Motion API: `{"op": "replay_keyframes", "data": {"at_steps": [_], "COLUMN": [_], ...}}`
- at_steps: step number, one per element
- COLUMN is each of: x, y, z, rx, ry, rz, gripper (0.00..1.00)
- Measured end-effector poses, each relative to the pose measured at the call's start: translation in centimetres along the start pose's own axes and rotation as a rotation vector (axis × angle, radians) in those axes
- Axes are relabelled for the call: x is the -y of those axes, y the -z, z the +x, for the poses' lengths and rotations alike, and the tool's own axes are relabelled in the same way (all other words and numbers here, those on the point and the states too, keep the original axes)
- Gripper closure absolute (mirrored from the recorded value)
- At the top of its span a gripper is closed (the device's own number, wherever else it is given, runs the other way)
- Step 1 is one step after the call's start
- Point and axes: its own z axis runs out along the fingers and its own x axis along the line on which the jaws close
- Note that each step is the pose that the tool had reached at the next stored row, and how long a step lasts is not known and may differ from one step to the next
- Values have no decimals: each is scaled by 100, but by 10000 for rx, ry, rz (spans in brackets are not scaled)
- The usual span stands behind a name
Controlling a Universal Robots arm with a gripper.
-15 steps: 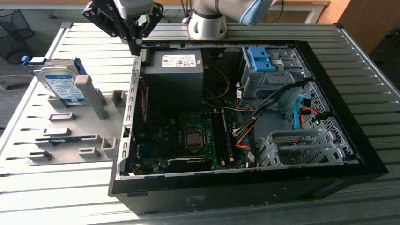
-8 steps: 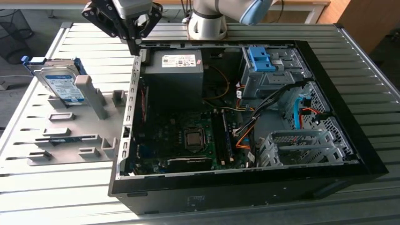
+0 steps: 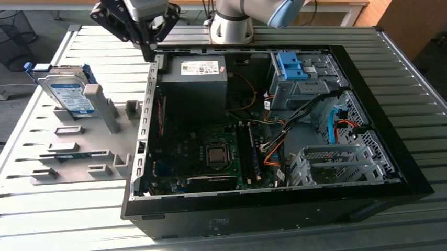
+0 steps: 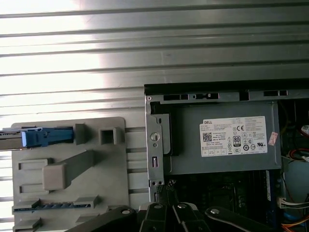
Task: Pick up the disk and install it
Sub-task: 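Reach for the disk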
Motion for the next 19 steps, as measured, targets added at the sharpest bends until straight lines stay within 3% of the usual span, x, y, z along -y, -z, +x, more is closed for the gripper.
{"op": "replay_keyframes", "data": {"at_steps": [19], "x": [5], "y": [-7], "z": [59], "rx": [0], "ry": [1], "rz": [0], "gripper": [89]}}
